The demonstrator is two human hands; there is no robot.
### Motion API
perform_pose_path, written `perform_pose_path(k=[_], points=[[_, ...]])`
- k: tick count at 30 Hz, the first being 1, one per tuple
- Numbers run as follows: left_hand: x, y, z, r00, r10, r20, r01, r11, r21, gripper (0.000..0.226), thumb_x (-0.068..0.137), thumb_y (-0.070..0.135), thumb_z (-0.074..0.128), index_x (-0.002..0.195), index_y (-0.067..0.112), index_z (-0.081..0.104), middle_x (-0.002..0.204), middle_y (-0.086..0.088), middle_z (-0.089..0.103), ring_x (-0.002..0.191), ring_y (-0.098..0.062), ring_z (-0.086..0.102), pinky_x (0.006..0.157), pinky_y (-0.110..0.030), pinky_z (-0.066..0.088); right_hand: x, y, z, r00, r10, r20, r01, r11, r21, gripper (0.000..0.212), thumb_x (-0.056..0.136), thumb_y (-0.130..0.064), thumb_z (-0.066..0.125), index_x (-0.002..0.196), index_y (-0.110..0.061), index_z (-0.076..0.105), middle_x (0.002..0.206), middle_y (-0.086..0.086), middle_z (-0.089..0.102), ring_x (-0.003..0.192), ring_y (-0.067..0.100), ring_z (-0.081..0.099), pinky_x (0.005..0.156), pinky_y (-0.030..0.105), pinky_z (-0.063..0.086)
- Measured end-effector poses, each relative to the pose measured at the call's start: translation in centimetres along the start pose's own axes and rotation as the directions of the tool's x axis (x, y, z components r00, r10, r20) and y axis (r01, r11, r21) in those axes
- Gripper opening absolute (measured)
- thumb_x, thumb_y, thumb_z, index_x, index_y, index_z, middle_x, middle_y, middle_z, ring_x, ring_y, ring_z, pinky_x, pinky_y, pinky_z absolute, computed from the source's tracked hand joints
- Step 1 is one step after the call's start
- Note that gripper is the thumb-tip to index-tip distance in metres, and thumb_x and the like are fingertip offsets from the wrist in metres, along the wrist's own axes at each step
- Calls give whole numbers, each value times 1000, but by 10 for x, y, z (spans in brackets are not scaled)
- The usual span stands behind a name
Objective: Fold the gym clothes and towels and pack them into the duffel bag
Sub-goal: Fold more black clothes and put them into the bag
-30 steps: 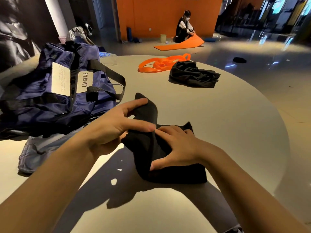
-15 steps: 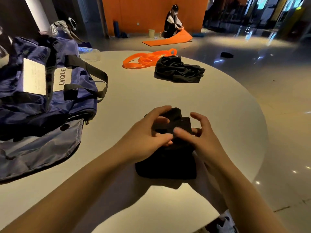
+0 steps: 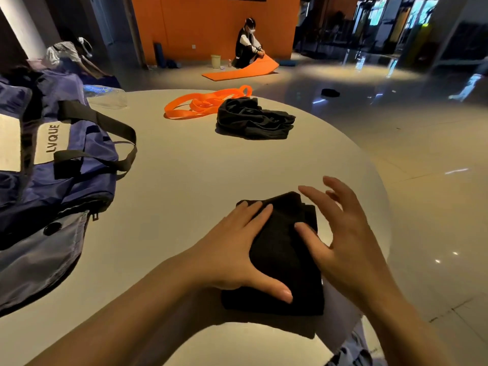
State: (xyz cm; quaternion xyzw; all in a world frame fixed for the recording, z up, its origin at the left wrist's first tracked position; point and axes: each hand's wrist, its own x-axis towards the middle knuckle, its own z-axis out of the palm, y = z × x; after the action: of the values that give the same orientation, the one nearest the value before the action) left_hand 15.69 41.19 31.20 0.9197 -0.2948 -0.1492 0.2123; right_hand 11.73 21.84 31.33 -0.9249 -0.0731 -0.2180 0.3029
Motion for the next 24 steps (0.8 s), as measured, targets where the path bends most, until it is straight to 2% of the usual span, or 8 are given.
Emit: perform_pose_path(k=[3,6,11,16,18,21,22,24], points=[[26,15,8,997,50,-51,-52,998,-41,132,57,73,72,150,36,-14,152,30,-11,141,3,-8,117,-26,2,-6,19,-4,980,-2,200,8,1000,-30,46,92,-52,32,136,-42,42,143,-30,24,133,-9,20,105,8,19],[51,28,14,993,81,-87,-87,993,-76,131,56,72,73,148,42,-16,154,27,-10,142,2,-7,118,-29,2,-11,48,-5,931,130,341,-124,992,-38,48,91,-62,18,137,-50,17,143,-34,10,136,-14,5,119,23,10],[93,49,19,877,350,-330,-262,923,281,113,56,92,48,150,43,7,156,10,17,143,-11,16,118,-52,-1,2,86,-23,921,246,301,-229,969,-89,67,84,-72,20,145,-44,21,152,-23,21,140,-5,15,119,35,16],[107,55,26,824,353,-443,-239,926,292,86,75,82,34,142,28,43,142,4,46,130,-15,42,115,-50,20,12,106,-29,913,308,266,-278,949,-146,72,86,-74,20,148,-38,20,156,-16,19,143,4,16,120,43,11],[99,52,33,871,287,-399,-202,949,244,77,84,74,16,144,32,39,149,6,37,137,-13,32,117,-43,13,14,106,-26,912,322,254,-287,943,-166,66,91,-67,20,149,-36,20,157,-14,18,144,5,13,119,41,6],[79,35,47,923,268,-277,-199,947,254,73,84,69,-7,150,41,3,159,17,2,146,-7,5,118,-38,-1,19,97,-30,894,365,258,-291,913,-286,59,96,-57,24,150,-32,19,158,-10,17,145,8,13,117,44,4],[71,28,47,925,281,-255,-215,942,258,70,85,67,-10,149,40,-1,158,18,-1,147,-7,5,120,-40,0,22,91,-35,886,379,269,-274,893,-356,57,98,-55,25,150,-32,20,158,-9,18,145,10,14,118,46,2],[51,14,41,905,325,-274,-236,921,310,62,96,61,-2,150,36,14,157,12,19,144,-13,24,117,-49,17,26,75,-45,888,356,292,-209,876,-434,50,100,-48,29,148,-33,27,157,-7,20,144,12,16,118,49,0]])
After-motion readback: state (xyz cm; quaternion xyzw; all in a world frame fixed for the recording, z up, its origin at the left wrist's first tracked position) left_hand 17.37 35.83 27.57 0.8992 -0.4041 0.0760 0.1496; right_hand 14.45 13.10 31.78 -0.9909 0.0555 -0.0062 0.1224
